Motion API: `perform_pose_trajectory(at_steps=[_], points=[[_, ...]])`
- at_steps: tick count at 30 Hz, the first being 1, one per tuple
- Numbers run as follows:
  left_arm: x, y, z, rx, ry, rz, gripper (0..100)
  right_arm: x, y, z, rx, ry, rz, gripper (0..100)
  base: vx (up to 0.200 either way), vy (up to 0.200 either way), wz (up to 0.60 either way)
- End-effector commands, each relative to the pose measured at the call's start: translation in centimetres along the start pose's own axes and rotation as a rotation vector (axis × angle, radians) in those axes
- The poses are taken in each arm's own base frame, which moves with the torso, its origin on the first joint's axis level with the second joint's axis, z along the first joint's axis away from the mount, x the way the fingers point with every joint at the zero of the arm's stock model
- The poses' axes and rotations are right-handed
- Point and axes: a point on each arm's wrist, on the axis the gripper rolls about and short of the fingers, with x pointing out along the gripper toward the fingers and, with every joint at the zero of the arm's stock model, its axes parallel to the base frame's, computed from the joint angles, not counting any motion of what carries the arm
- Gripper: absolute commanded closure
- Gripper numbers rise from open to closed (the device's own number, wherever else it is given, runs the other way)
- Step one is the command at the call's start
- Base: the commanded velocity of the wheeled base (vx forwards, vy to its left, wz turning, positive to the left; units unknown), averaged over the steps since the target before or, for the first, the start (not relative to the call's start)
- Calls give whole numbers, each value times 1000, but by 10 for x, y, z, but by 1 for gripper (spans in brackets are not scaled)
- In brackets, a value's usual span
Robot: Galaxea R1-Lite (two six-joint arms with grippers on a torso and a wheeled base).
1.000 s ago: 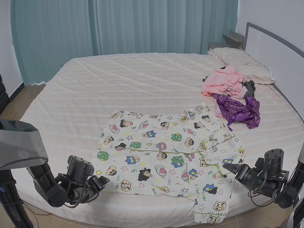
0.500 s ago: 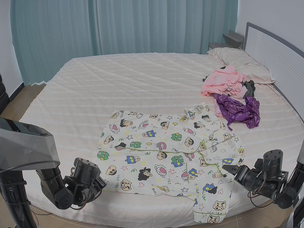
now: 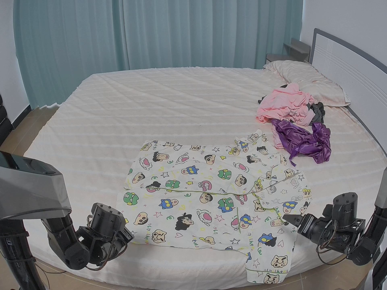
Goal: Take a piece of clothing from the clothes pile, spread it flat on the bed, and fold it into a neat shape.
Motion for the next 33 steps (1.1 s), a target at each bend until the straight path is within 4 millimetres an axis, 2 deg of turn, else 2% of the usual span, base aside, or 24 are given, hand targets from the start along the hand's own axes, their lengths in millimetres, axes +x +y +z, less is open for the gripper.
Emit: perform_pose_trajectory(at_steps=[1, 10, 17, 18, 22, 33], points=[[-8, -4, 8, -18, -41, -26, 100, 5, -13, -6, -45, 48, -75, 0, 0, 0, 0], [-14, -4, 12, -29, -80, -32, 100, 27, -34, -23, -157, 167, -184, 0, 0, 0, 0], [-14, -5, 12, -29, -81, -33, 100, 48, -40, -26, -218, 137, -151, 0, 0, 0, 0], [-14, -4, 11, -28, -79, -30, 100, 52, -42, -24, -227, 123, -150, 100, 0, 0, 0], [-13, -4, 11, -26, -77, -28, 100, 63, -44, -22, -234, 88, -136, 100, 0, 0, 0], [-10, -2, 8, -18, -66, -14, 100, 85, -25, 25, -216, -142, -32, 100, 0, 0, 0]])
